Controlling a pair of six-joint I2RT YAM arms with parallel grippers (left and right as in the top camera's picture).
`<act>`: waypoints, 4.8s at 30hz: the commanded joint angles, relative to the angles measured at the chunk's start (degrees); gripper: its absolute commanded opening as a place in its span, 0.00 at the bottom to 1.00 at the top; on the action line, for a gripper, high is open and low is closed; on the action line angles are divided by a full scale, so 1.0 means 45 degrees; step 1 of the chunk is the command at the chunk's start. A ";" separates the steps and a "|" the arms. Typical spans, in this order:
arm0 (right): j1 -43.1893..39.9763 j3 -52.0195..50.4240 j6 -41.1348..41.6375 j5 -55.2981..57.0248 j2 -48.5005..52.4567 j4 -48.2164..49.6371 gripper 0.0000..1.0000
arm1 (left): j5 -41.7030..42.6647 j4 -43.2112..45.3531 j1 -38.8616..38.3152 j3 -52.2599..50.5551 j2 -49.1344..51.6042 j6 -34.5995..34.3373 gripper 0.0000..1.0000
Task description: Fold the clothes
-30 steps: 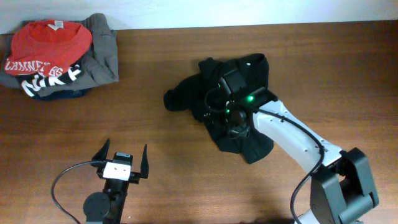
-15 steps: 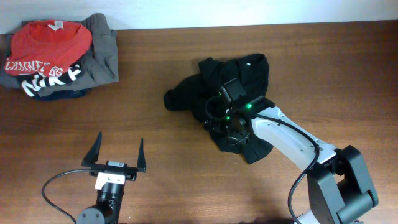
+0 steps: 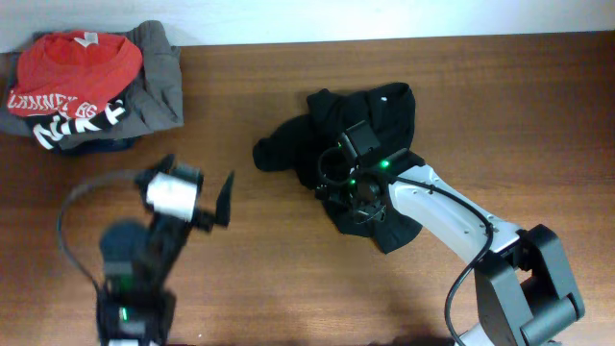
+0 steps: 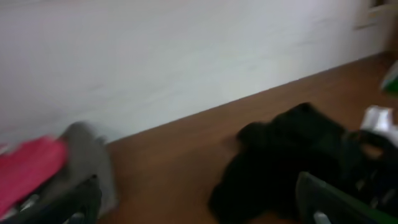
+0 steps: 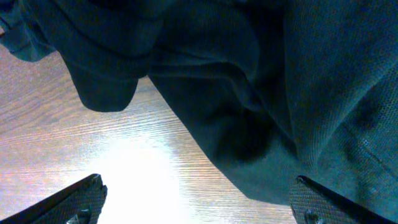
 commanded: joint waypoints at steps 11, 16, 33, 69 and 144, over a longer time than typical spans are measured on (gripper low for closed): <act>0.0107 -0.0049 0.0063 0.0505 0.0083 -0.0087 0.99 | 0.2181 -0.6907 -0.0296 0.8684 0.9515 -0.1175 0.99; 0.0107 -0.0049 0.0063 0.0641 0.0083 -0.0097 0.99 | 0.2035 -0.9015 -0.0879 1.1400 1.1842 -0.1389 0.99; 0.0107 -0.0049 0.0063 0.0646 0.0083 -0.0087 0.99 | -0.2744 -0.8306 -0.1705 1.1404 1.3799 -0.8330 0.99; 0.0107 -0.0049 0.0063 0.0743 0.0083 -0.0092 0.99 | -0.4614 -0.8607 -0.3045 1.1409 1.6087 -1.0486 0.89; 0.0593 -0.0083 0.0787 -0.0515 0.1302 0.0019 0.99 | -0.4619 -1.2454 0.3206 1.3192 1.6942 -1.0724 0.01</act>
